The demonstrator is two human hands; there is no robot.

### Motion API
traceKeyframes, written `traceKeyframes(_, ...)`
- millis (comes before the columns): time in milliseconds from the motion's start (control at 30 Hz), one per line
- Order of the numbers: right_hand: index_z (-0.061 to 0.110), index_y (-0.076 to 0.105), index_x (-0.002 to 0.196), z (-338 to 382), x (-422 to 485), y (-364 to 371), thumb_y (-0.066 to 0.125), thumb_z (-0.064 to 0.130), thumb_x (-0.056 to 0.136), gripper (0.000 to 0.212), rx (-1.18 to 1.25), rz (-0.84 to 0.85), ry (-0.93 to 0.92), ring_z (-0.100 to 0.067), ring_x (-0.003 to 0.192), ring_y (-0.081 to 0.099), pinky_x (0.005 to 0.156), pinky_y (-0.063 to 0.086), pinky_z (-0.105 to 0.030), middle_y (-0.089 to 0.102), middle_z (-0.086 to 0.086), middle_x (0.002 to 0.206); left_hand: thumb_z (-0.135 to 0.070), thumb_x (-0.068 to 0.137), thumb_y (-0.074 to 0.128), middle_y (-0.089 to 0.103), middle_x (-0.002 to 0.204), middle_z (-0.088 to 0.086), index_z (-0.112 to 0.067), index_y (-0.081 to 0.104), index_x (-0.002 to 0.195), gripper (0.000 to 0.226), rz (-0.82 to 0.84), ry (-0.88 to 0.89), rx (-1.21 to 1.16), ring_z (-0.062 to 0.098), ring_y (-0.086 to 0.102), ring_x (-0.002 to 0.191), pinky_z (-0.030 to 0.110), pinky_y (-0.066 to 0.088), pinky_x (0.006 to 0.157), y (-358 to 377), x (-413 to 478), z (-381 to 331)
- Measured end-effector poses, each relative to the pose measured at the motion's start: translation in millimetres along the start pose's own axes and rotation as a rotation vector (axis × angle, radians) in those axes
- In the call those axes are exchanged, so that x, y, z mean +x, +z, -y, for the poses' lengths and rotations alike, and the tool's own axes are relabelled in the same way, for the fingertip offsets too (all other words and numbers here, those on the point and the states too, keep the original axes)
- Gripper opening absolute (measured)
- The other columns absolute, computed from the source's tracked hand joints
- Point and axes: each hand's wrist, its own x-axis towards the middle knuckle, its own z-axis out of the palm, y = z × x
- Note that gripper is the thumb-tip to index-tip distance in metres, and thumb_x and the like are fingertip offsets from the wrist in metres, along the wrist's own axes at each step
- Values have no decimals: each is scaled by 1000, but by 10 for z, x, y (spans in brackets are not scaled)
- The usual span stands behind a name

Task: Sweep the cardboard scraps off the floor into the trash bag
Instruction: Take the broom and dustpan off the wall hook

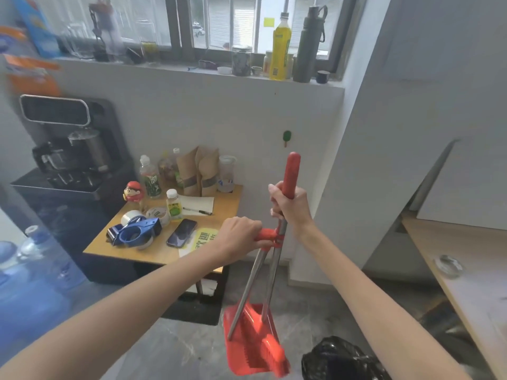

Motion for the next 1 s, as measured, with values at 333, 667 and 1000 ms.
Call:
traceKeyframes(333,4,54,74,191,-673,193,56,4,93,18,-145,362,14,-9,35,38,47,39,-25,44,10,39,-60,84,53,55,68,-5,-17,58,85,43,-15,96,40,15,49,57,25,31,55,-153,-735,49)
traceKeyframes(667,-4,62,113,441,-1432,465,49,1,95,23,-354,642,49,-16,51,41,56,45,-23,42,-5,54,-63,82,53,62,68,1,-17,57,79,46,30,238,8,21,55,59,29,30,53,-190,-1549,431)
traceKeyframes(1000,21,73,79,165,-1798,558,52,52,82,37,-1245,274,97,-13,73,65,75,51,-32,72,8,78,-63,83,52,67,78,-1,-18,62,85,46,138,60,-51,17,59,67,26,36,55,58,-2245,696)
